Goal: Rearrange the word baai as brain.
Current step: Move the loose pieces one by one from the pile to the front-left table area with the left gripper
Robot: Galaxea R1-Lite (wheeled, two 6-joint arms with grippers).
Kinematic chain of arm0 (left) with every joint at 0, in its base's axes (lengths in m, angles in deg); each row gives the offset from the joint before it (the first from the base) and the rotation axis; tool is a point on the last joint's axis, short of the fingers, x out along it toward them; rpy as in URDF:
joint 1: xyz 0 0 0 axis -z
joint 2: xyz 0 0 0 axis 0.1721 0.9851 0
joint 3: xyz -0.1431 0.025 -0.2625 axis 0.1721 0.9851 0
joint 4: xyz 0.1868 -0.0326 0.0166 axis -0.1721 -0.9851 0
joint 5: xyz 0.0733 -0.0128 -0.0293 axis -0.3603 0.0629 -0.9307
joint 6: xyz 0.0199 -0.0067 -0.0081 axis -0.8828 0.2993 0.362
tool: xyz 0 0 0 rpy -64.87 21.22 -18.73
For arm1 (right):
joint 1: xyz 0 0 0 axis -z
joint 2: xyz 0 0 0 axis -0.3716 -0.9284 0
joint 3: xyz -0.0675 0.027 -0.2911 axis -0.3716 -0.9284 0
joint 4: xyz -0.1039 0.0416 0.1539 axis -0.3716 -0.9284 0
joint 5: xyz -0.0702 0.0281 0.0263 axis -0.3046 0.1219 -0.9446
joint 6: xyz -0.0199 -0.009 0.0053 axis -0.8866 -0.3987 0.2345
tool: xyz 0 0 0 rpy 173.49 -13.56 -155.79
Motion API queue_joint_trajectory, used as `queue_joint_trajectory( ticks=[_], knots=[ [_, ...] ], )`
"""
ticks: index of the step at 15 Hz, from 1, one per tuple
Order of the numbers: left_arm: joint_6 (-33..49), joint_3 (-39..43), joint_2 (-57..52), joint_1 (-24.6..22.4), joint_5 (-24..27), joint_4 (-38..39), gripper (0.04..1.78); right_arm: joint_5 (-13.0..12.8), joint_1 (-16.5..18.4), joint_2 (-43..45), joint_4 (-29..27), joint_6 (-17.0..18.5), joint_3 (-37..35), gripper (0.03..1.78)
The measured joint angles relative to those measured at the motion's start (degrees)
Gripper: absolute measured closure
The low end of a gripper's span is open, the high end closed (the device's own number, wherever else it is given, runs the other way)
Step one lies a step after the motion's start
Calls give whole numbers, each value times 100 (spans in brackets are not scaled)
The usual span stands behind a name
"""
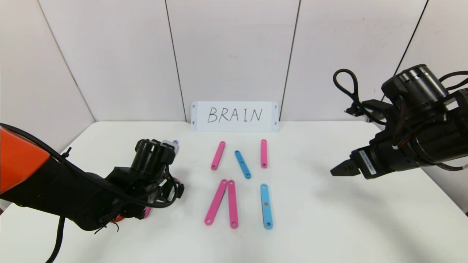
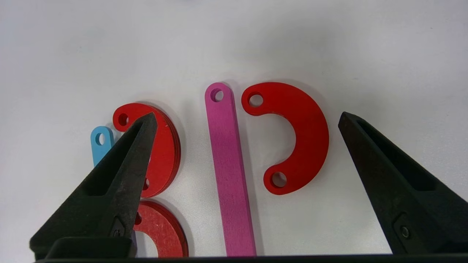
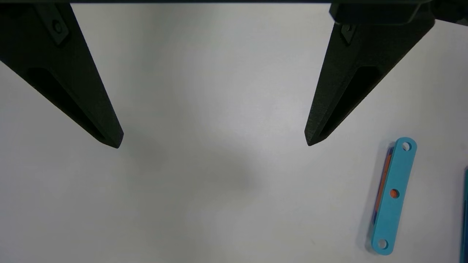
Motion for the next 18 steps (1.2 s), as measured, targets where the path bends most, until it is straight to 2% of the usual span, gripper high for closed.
queue_joint_trajectory(
  ticks=[18],
  knots=[
    [-111,-12,62,-140,-2,11,9,-11,-2,-26,16,10,0,7]
  ],
)
